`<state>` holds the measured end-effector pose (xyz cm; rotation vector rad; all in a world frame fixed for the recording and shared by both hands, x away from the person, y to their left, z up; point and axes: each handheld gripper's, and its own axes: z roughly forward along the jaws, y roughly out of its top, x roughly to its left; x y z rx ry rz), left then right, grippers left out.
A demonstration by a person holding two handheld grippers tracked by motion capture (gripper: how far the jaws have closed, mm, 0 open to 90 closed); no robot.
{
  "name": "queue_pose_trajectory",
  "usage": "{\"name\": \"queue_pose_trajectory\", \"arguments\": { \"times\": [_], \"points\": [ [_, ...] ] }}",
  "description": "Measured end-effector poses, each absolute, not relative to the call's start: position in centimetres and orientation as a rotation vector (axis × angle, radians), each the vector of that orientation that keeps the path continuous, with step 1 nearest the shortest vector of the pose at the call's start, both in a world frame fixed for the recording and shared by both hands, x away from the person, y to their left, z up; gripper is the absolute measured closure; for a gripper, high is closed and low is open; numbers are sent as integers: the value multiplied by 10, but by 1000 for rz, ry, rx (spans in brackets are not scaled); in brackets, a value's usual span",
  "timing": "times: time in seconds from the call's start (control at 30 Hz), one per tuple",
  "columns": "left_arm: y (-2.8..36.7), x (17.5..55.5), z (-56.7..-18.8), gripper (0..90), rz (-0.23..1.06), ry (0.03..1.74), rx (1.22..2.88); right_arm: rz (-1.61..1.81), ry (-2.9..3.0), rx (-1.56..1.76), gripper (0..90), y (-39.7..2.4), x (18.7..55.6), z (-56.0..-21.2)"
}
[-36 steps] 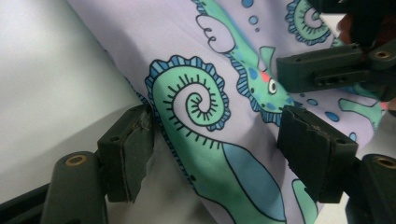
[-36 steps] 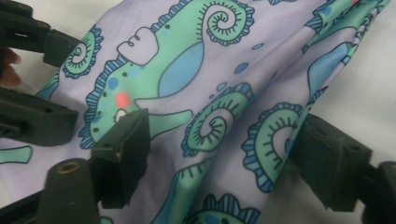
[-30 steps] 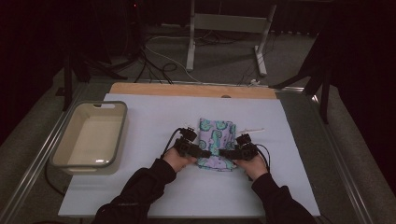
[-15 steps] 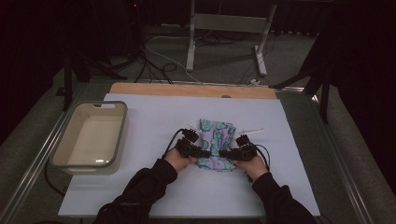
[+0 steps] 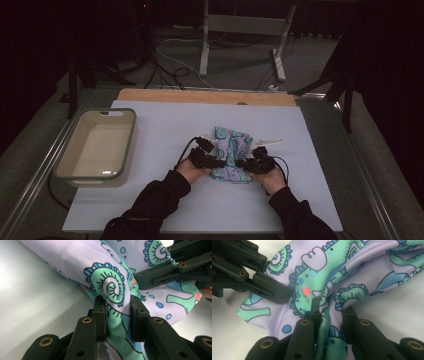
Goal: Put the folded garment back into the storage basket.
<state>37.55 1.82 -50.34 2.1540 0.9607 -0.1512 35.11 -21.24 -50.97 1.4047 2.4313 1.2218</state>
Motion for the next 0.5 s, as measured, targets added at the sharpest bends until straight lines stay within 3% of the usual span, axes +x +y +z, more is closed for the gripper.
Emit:
{"name": "queue_pose_trajectory", "arguments": {
  "times": [0.5],
  "points": [
    [28,375,-472,720,-104,930,2124,1293,2392,1331,781,-209,351,-478]
  ]
}}
